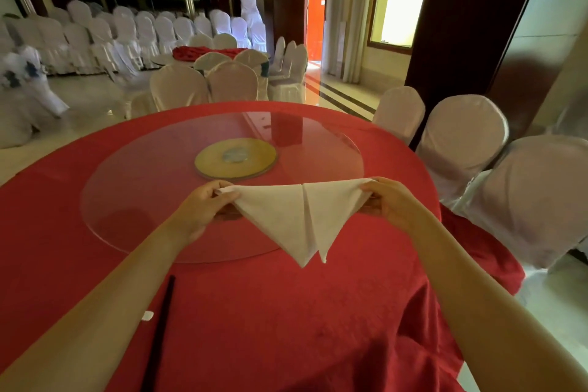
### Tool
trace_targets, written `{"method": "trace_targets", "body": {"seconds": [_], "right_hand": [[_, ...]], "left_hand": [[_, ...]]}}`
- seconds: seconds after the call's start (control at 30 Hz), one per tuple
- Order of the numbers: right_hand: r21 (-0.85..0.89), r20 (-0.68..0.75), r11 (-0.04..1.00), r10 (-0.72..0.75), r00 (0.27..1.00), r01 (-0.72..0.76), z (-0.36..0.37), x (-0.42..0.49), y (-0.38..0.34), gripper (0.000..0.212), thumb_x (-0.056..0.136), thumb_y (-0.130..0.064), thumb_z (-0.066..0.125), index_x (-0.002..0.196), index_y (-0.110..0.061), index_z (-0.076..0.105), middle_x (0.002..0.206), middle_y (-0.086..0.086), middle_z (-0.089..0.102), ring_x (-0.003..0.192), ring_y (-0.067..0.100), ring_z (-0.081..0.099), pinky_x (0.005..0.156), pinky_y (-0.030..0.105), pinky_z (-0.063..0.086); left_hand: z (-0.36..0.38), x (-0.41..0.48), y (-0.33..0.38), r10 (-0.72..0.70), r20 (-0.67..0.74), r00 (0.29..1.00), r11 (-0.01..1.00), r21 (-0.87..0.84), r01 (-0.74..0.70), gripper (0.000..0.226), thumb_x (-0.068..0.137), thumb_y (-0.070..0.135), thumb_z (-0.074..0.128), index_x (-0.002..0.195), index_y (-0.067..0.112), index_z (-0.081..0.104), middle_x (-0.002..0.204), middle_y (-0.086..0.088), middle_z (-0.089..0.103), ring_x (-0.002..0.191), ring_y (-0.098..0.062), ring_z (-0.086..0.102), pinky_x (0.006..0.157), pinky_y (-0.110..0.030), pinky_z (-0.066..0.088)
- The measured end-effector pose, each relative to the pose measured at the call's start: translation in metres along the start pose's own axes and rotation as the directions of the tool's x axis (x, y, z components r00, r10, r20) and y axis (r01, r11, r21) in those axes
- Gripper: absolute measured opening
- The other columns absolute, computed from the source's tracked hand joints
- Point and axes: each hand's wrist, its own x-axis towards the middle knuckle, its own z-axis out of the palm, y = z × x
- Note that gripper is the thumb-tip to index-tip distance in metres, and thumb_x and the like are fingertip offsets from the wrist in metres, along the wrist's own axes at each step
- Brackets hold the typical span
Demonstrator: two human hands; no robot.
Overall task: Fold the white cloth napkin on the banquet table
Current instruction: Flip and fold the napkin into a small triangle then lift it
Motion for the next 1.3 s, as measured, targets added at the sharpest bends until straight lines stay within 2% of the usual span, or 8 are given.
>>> {"method": "trace_targets", "body": {"seconds": [0.27, 0.57, 0.77, 0.87, 0.97, 1.07, 1.17, 1.3], "right_hand": [[0.073, -0.181, 0.958, 0.286, 0.941, -0.277, 0.013, -0.002, 0.053, 0.007, 0.08, 0.003, 0.06, 0.074, -0.001, 0.06, 0.07, 0.011, 0.058, 0.059, 0.02, 0.06, 0.041, 0.026, 0.054], [0.007, -0.271, 0.877, 0.465, 0.843, -0.481, 0.012, 0.022, 0.176, 0.022, 0.083, 0.006, 0.053, 0.063, -0.002, 0.052, 0.06, 0.011, 0.049, 0.049, 0.022, 0.053, 0.036, 0.028, 0.052], [-0.332, -0.365, 0.852, 0.28, 0.888, -0.405, 0.014, 0.054, 0.24, 0.015, 0.084, -0.011, 0.058, 0.098, -0.007, 0.055, 0.093, 0.014, 0.053, 0.083, 0.023, 0.052, 0.062, 0.028, 0.043], [-0.444, -0.387, 0.816, 0.198, 0.9, -0.371, 0.012, 0.055, 0.249, 0.047, 0.085, -0.018, 0.06, 0.128, -0.006, 0.044, 0.126, 0.015, 0.052, 0.112, 0.028, 0.052, 0.078, 0.026, 0.04], [-0.574, -0.375, 0.773, 0.046, 0.926, -0.271, 0.018, 0.033, 0.247, 0.054, 0.086, -0.02, 0.06, 0.134, -0.007, 0.038, 0.134, 0.017, 0.042, 0.117, 0.032, 0.047, 0.09, 0.035, 0.041], [-0.71, -0.26, 0.703, -0.204, 0.944, -0.044, 0.029, -0.017, 0.253, 0.036, 0.084, -0.021, 0.063, 0.116, -0.008, 0.053, 0.116, 0.013, 0.052, 0.103, 0.03, 0.052, 0.087, 0.039, 0.046], [-0.81, 0.013, 0.567, -0.233, 0.972, 0.147, 0.045, -0.062, 0.269, 0.022, 0.079, -0.026, 0.068, 0.094, -0.01, 0.062, 0.096, 0.005, 0.064, 0.091, 0.024, 0.052, 0.081, 0.035, 0.043], [-0.829, 0.037, 0.545, -0.174, 0.984, 0.128, 0.058, -0.073, 0.287, 0.02, 0.08, -0.023, 0.067, 0.094, -0.01, 0.062, 0.091, 0.004, 0.062, 0.087, 0.023, 0.05, 0.077, 0.036, 0.045]], "left_hand": [[0.024, -0.026, -0.069, -0.357, -0.165, 0.919, 0.902, -0.317, 0.294, 0.009, 0.088, 0.0, 0.055, 0.083, 0.006, 0.059, 0.079, -0.011, 0.059, 0.053, -0.009, 0.067, 0.046, -0.022, 0.055], [0.049, -0.048, -0.172, -0.636, -0.217, 0.741, 0.742, -0.438, 0.508, 0.017, 0.087, -0.009, 0.05, 0.08, 0.006, 0.053, 0.079, -0.014, 0.057, 0.07, -0.022, 0.06, 0.045, -0.029, 0.058], [0.06, -0.022, -0.218, -0.568, -0.426, 0.704, 0.814, -0.167, 0.556, 0.029, 0.082, -0.013, 0.052, 0.109, -0.003, 0.056, 0.106, -0.021, 0.055, 0.092, -0.029, 0.058, 0.061, -0.033, 0.06], [0.056, -0.017, -0.233, -0.367, -0.539, 0.758, 0.744, 0.319, 0.587, 0.033, 0.078, -0.001, 0.062, 0.11, 0.003, 0.061, 0.115, -0.02, 0.061, 0.107, -0.034, 0.057, 0.09, -0.039, 0.05], [0.068, -0.03, -0.231, -0.134, -0.455, 0.88, 0.572, 0.69, 0.444, 0.034, 0.076, 0.011, 0.067, 0.11, 0.012, 0.065, 0.117, -0.014, 0.061, 0.114, -0.033, 0.05, 0.097, -0.04, 0.039], [0.097, -0.06, -0.232, 0.09, -0.127, 0.988, 0.543, 0.837, 0.058, 0.03, 0.072, 0.015, 0.074, 0.102, 0.016, 0.069, 0.112, -0.005, 0.065, 0.109, -0.028, 0.055, 0.091, -0.039, 0.038], [0.118, -0.086, -0.241, 0.145, 0.171, 0.975, 0.442, 0.87, -0.218, 0.033, 0.071, 0.024, 0.076, 0.103, 0.015, 0.069, 0.111, -0.001, 0.069, 0.107, -0.025, 0.059, 0.092, -0.035, 0.037], [0.136, -0.095, -0.254, 0.136, 0.162, 0.977, 0.424, 0.882, -0.205, 0.031, 0.077, 0.025, 0.071, 0.105, 0.012, 0.07, 0.112, -0.001, 0.07, 0.105, -0.023, 0.062, 0.09, -0.037, 0.047]]}}
